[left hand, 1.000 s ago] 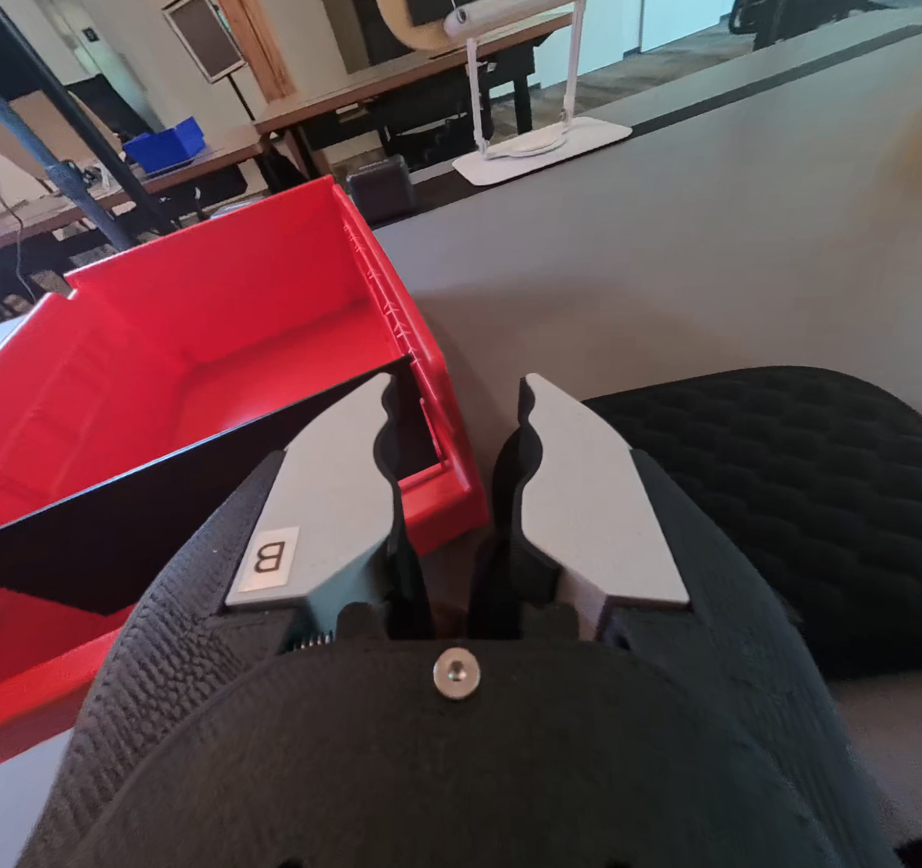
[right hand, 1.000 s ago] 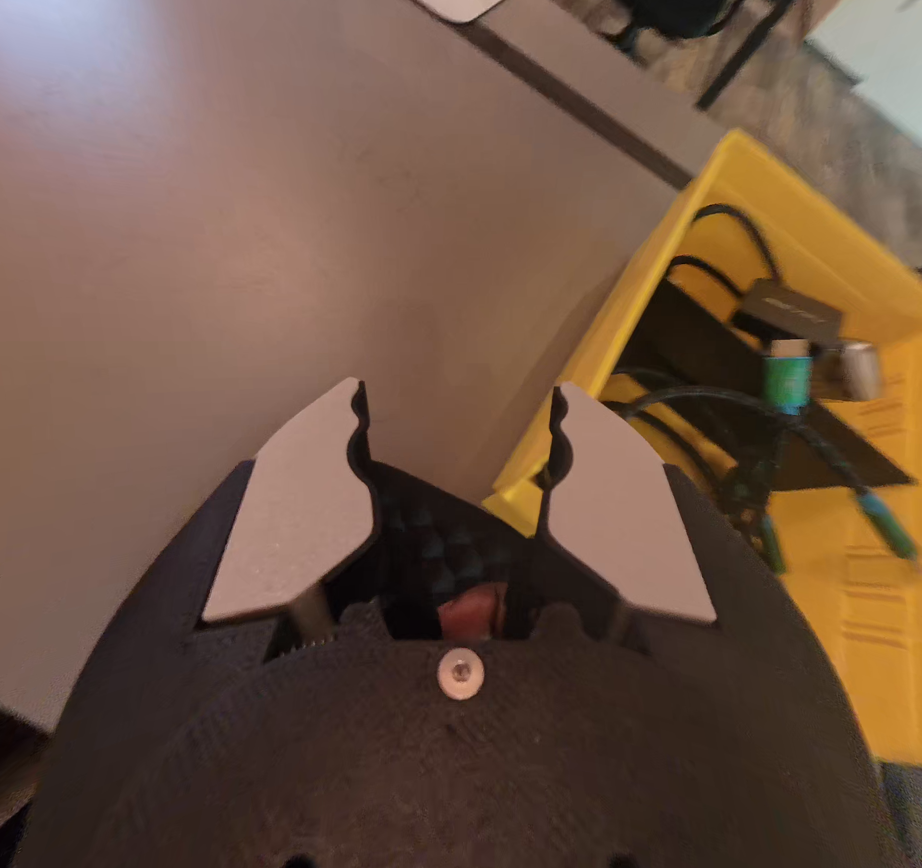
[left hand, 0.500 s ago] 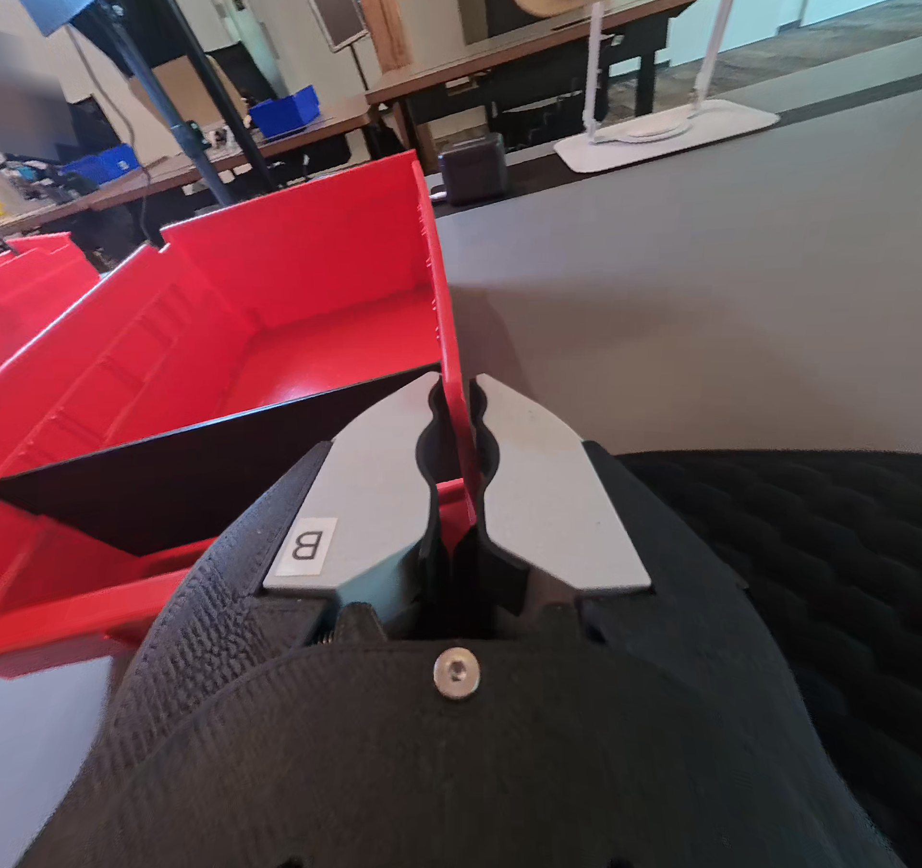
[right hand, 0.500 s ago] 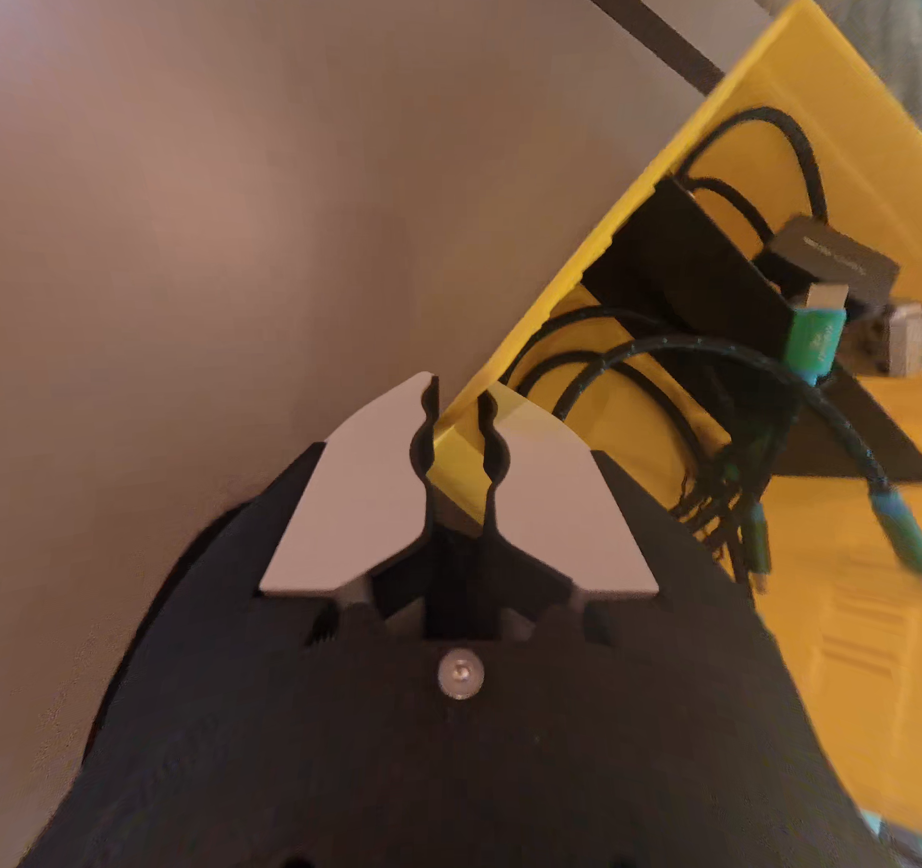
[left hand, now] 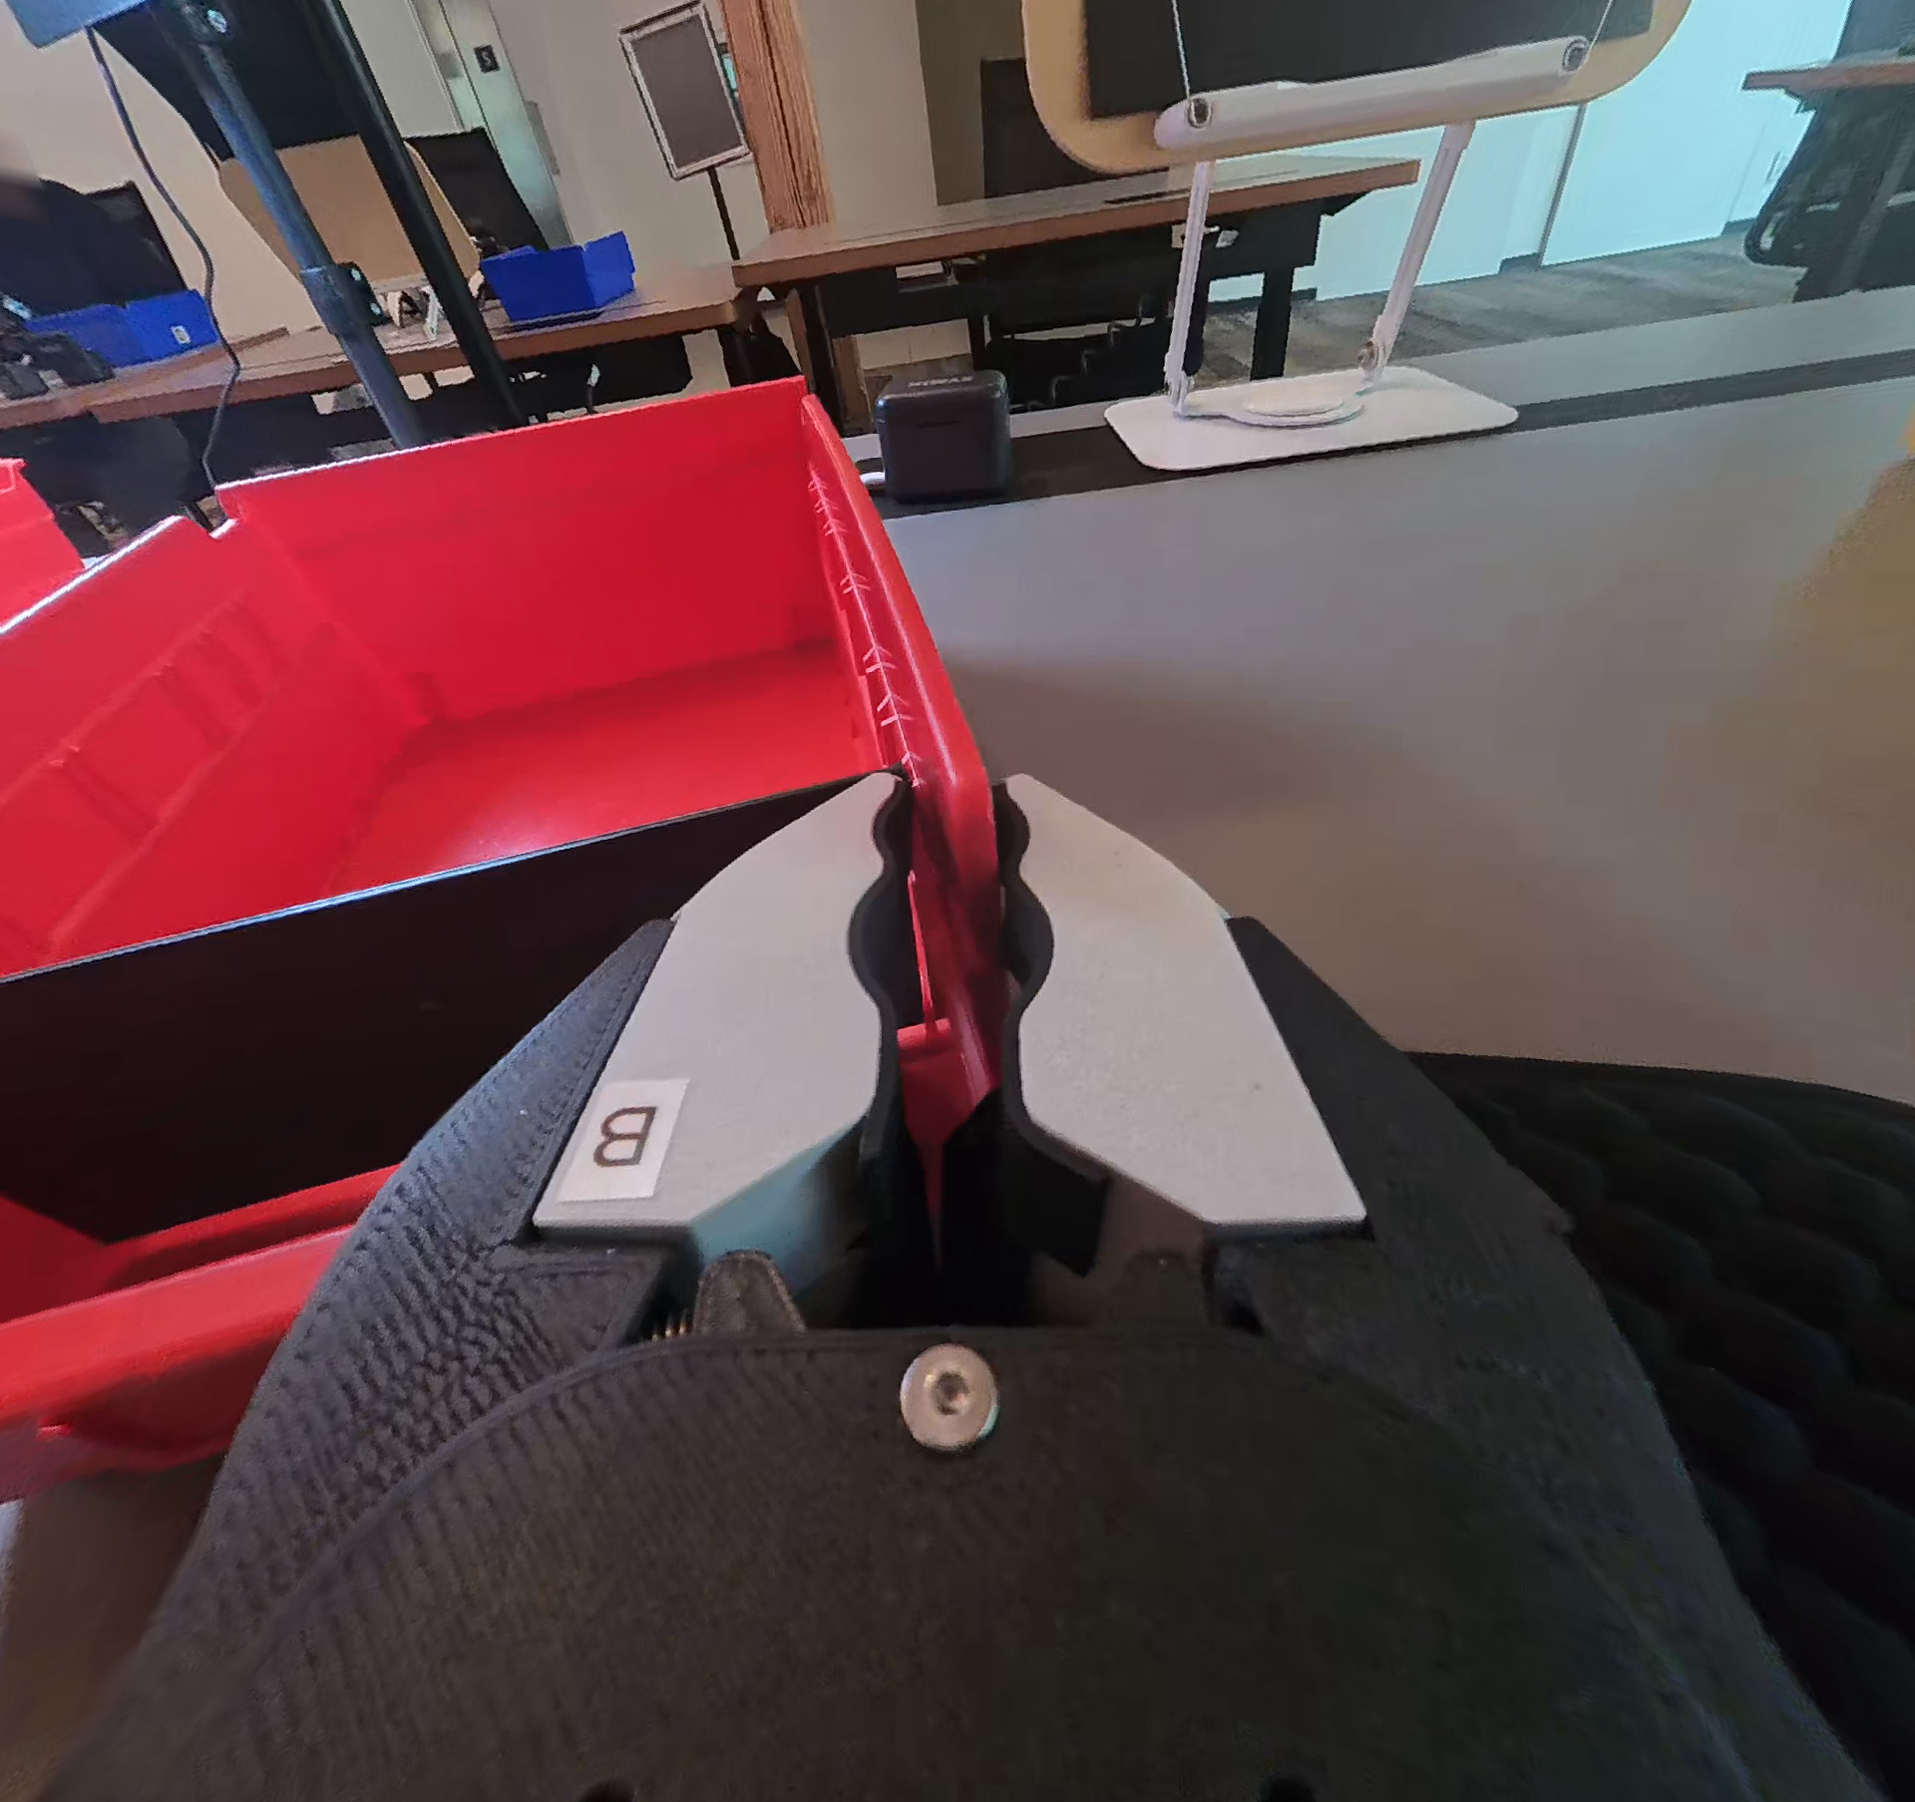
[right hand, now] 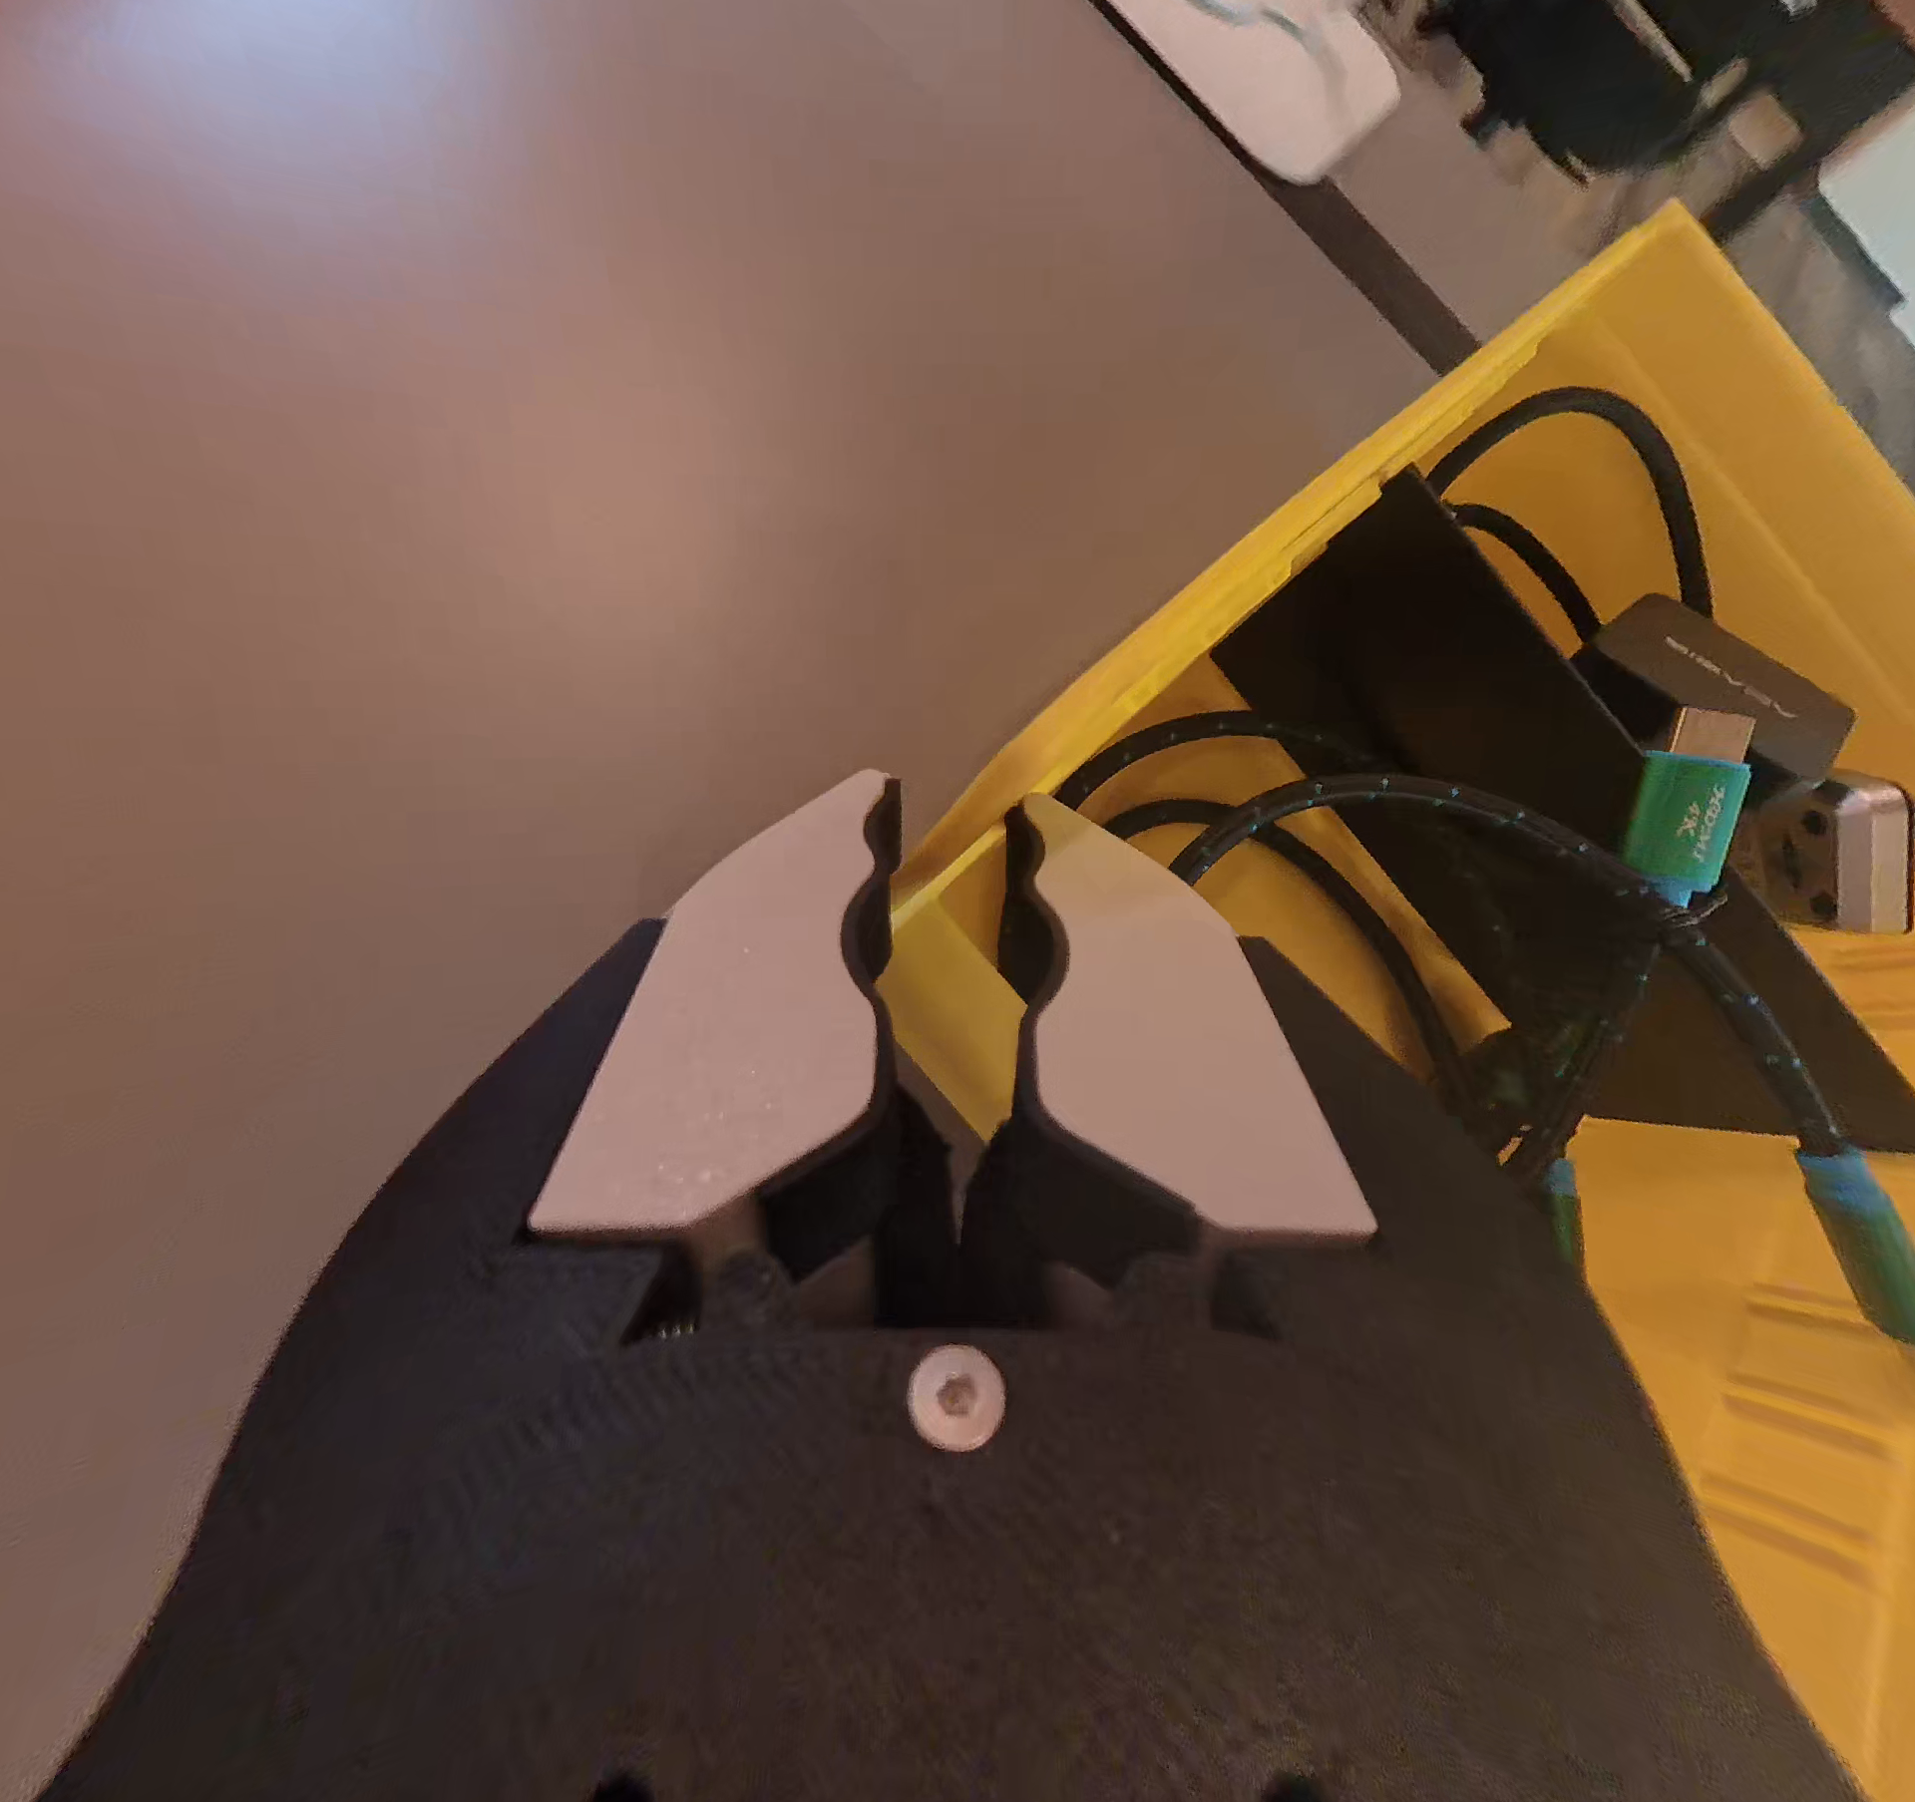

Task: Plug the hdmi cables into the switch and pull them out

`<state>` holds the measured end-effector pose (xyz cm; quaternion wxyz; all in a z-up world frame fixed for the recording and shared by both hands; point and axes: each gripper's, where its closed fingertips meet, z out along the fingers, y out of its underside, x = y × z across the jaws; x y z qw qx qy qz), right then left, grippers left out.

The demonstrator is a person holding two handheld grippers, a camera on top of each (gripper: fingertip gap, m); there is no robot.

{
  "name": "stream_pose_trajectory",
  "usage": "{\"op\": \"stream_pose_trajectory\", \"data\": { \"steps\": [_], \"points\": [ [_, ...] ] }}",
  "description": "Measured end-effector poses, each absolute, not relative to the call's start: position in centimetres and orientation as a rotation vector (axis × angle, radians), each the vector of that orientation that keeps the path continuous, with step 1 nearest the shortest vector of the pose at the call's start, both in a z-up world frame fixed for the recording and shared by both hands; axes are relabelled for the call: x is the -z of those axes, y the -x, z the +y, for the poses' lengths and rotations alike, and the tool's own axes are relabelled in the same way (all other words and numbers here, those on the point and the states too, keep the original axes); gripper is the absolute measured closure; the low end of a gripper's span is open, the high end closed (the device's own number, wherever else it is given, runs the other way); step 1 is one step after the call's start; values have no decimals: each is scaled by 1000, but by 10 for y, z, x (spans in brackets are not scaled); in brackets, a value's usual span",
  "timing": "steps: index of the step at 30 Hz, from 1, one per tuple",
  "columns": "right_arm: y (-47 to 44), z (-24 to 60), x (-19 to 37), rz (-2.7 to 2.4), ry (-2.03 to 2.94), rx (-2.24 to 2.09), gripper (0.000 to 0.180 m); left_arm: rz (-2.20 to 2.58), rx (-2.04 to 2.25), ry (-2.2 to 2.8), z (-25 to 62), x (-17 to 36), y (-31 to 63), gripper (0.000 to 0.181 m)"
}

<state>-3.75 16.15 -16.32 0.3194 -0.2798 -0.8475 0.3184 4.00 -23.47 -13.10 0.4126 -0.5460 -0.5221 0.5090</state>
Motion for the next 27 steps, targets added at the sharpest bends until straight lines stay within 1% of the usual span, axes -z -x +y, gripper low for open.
{"op": "stream_pose_trajectory", "data": {
  "steps": [1, 8, 13, 20, 27],
  "points": [
    [36, 148, 163, -2235, 697, -848, 160, -1311, -1285, 1374, -234, 131, -40, 167],
    [14, 65, 163, -2331, 479, -947, 159, -1252, -1313, 1311, -234, 121, -46, 167],
    [3, 12, 162, -2345, 428, -1038, 160, -1220, -1342, 1319, -231, 119, -48, 166],
    [-11, -65, 161, -2371, 311, -1039, 158, -1218, -1377, 1334, -230, 119, -48, 166],
    [-11, -136, 159, -2391, 258, -1114, 150, -1176, -1369, 1267, -231, 111, -54, 166]
  ]
}}
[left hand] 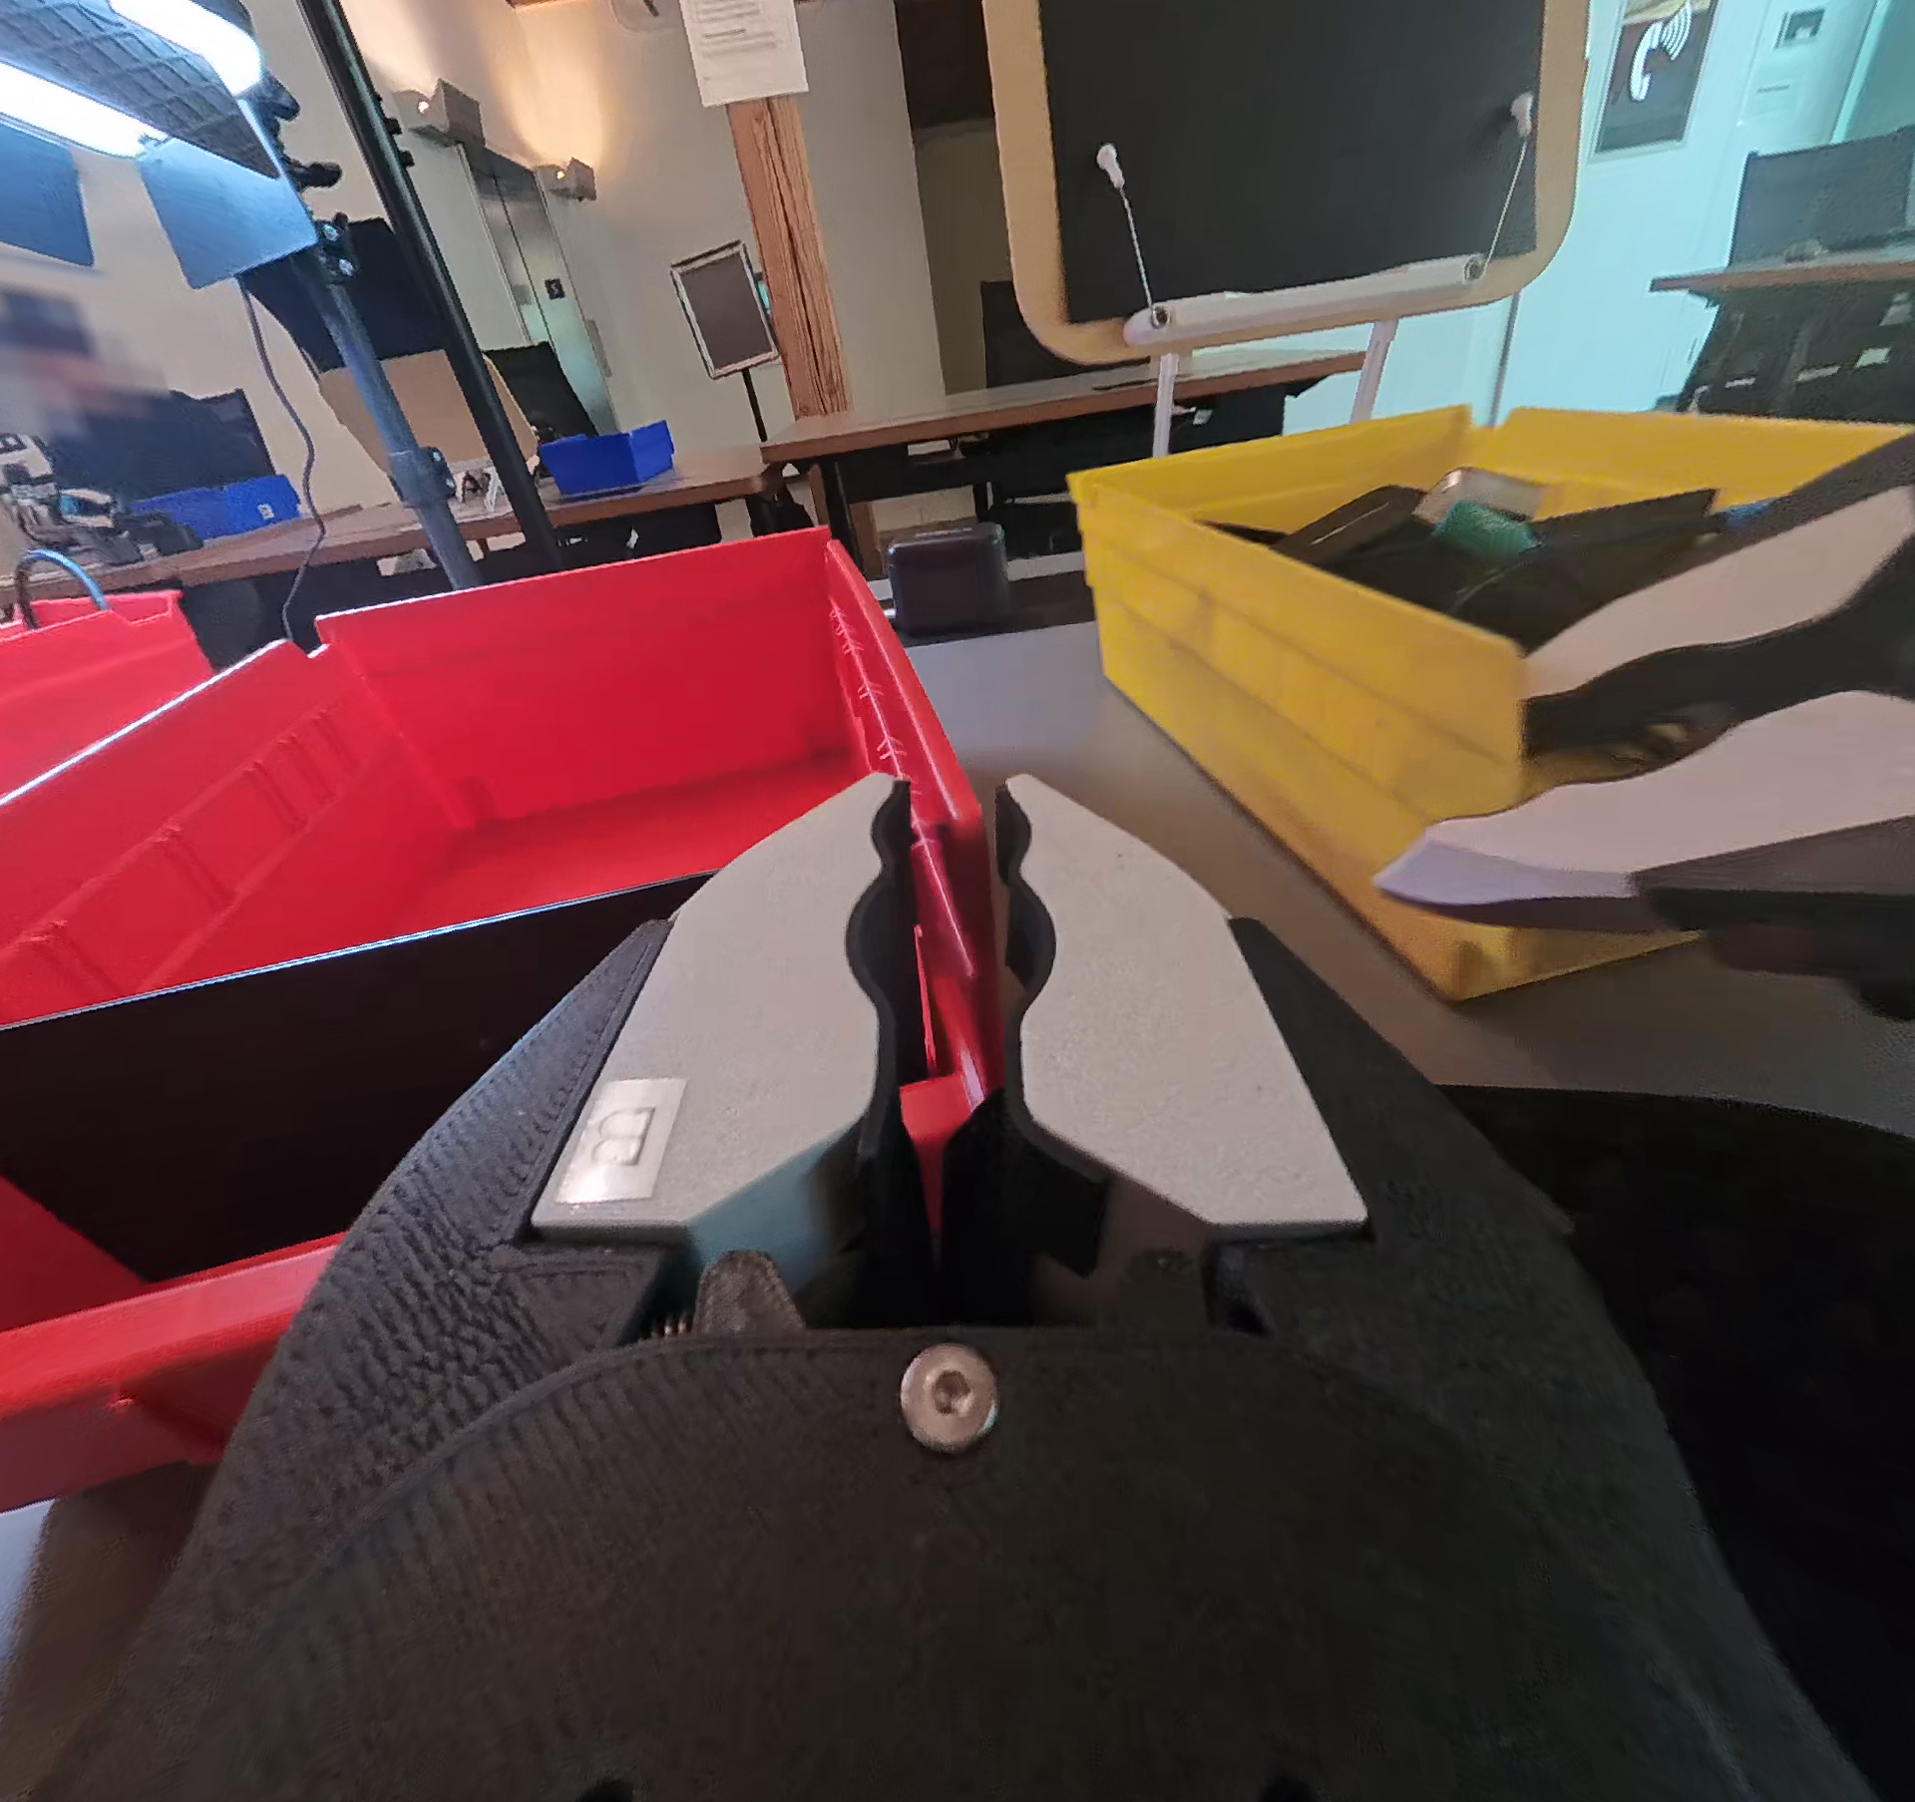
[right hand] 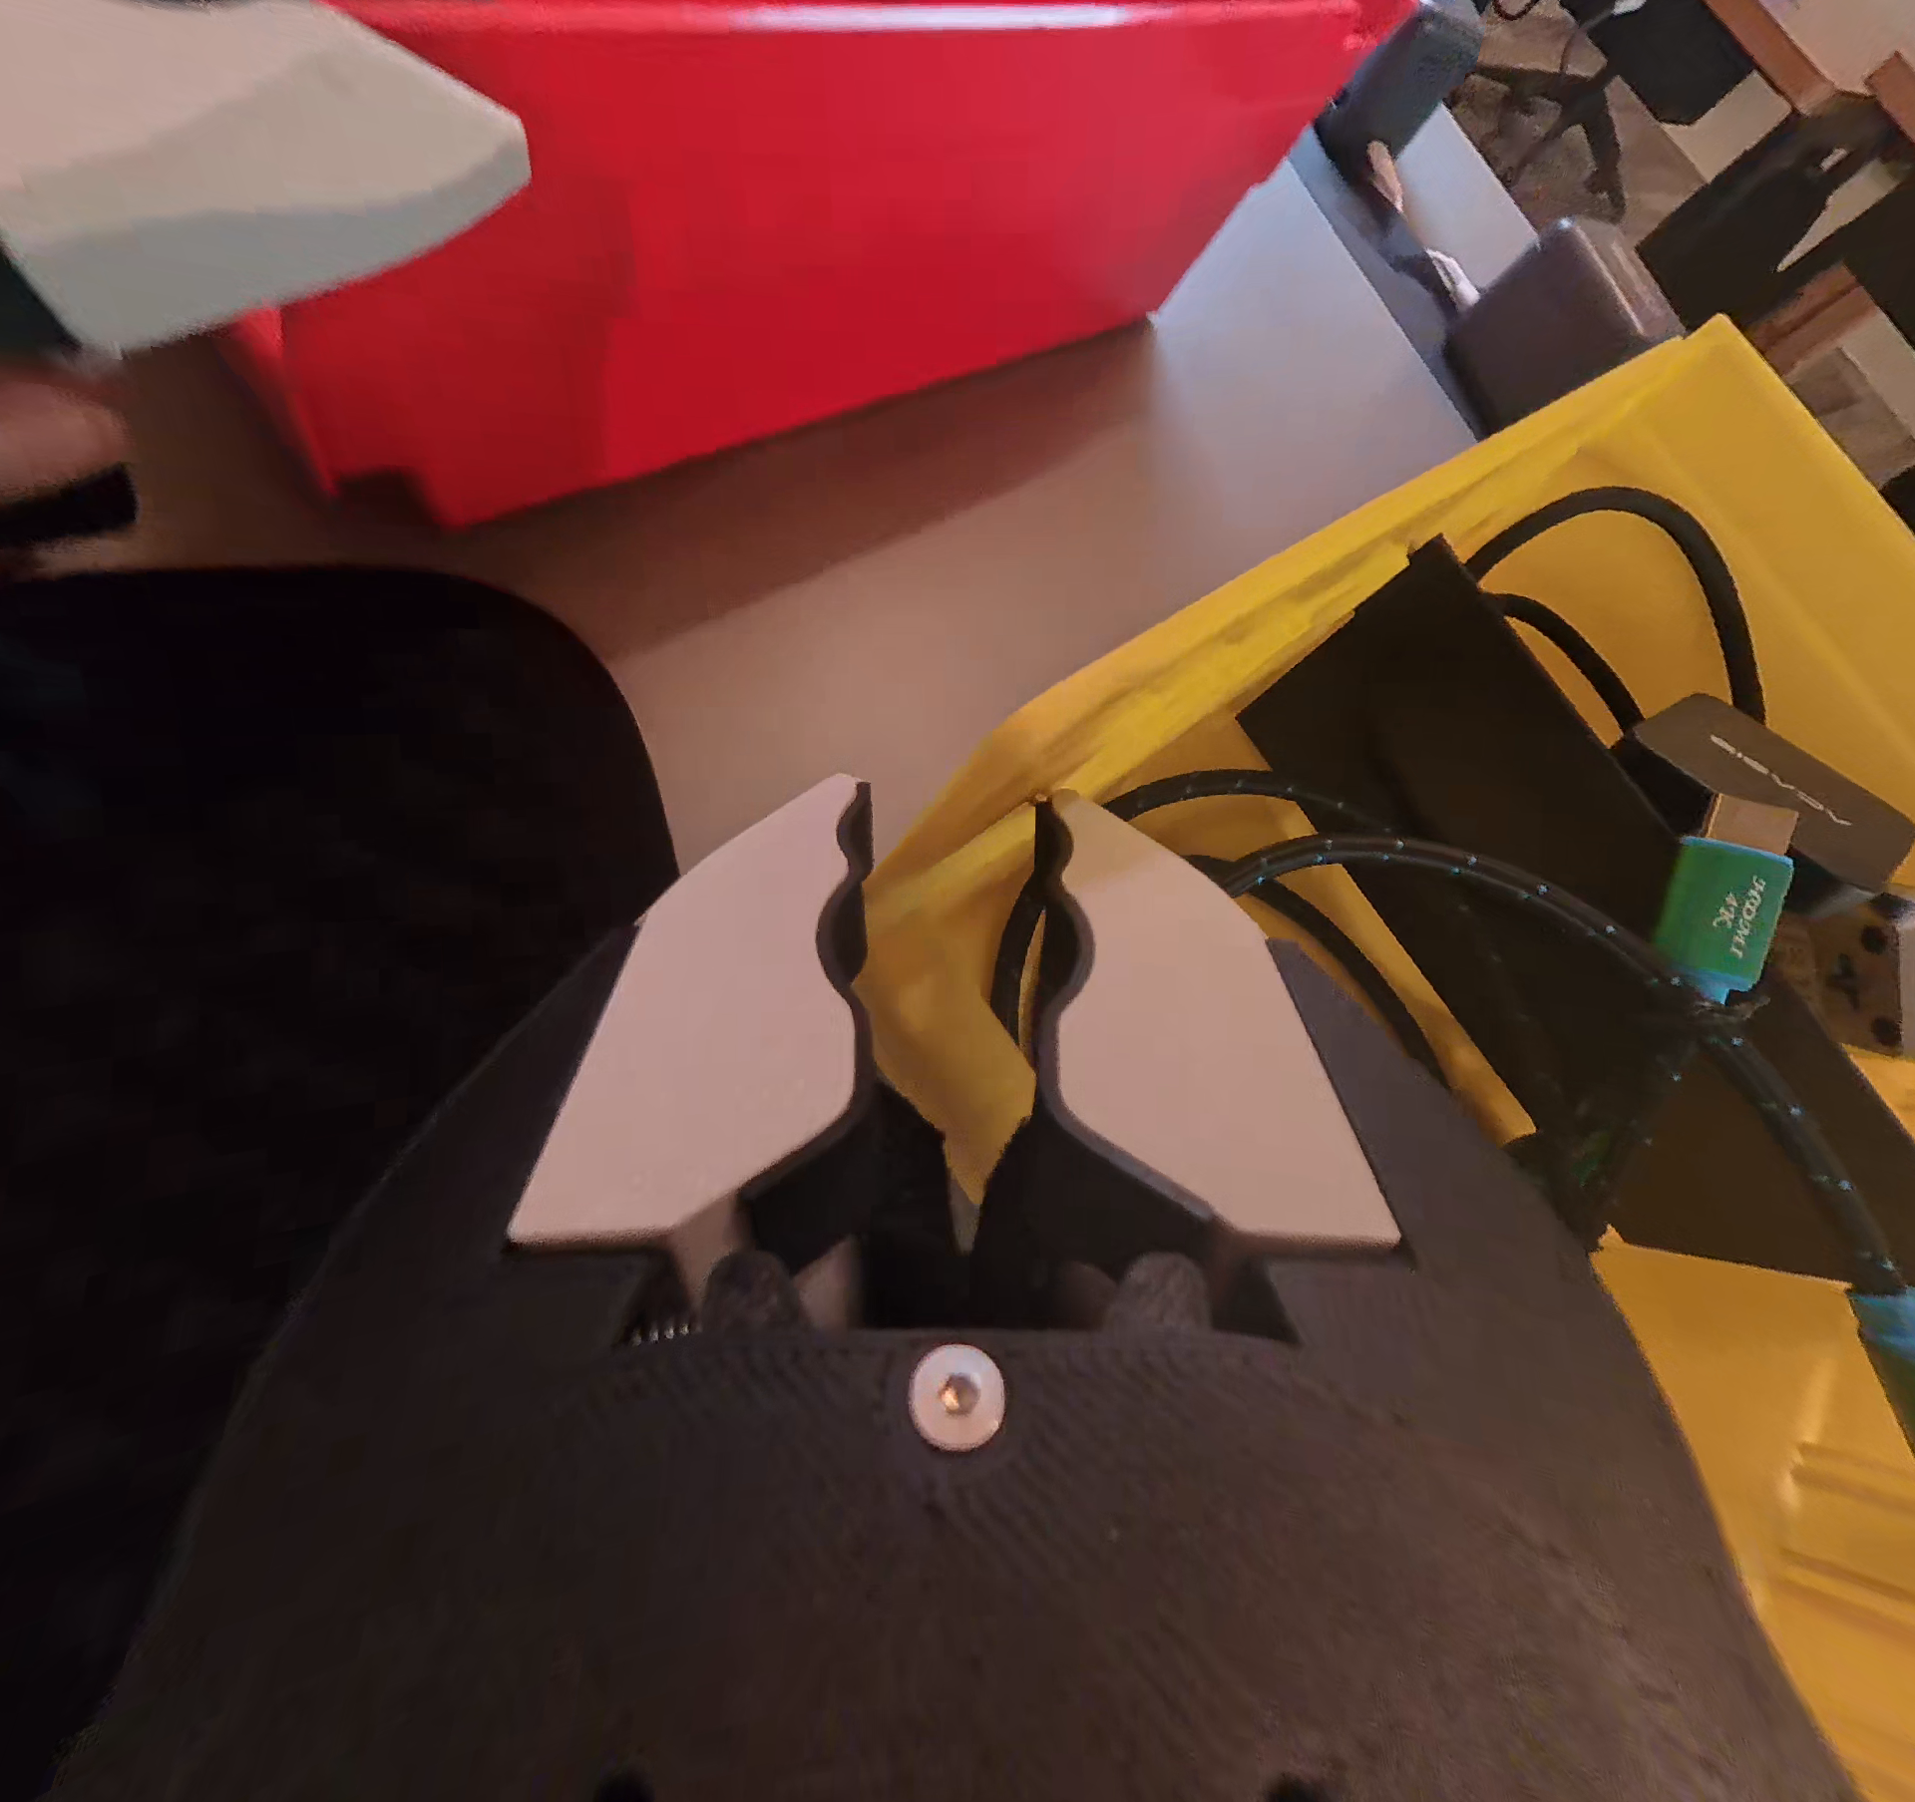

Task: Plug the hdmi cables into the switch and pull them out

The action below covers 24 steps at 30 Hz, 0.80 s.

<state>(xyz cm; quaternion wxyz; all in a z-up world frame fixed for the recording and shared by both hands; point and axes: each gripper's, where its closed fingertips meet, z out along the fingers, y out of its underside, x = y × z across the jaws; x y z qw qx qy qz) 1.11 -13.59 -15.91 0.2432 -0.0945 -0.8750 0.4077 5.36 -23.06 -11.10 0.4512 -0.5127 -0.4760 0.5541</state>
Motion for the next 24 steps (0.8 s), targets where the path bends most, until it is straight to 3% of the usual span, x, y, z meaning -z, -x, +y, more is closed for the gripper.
{"op": "stream_pose_trajectory", "data": {
  "steps": [13, 24],
  "points": [
    [-12, -225, 156, -2389, 251, -1337, 146, -1166, -1348, 1233, -232, 108, -56, 164],
    [-15, -242, 154, -2360, 163, -1531, 146, -1153, -1305, 1236, -227, 109, -54, 169]
  ]
}}
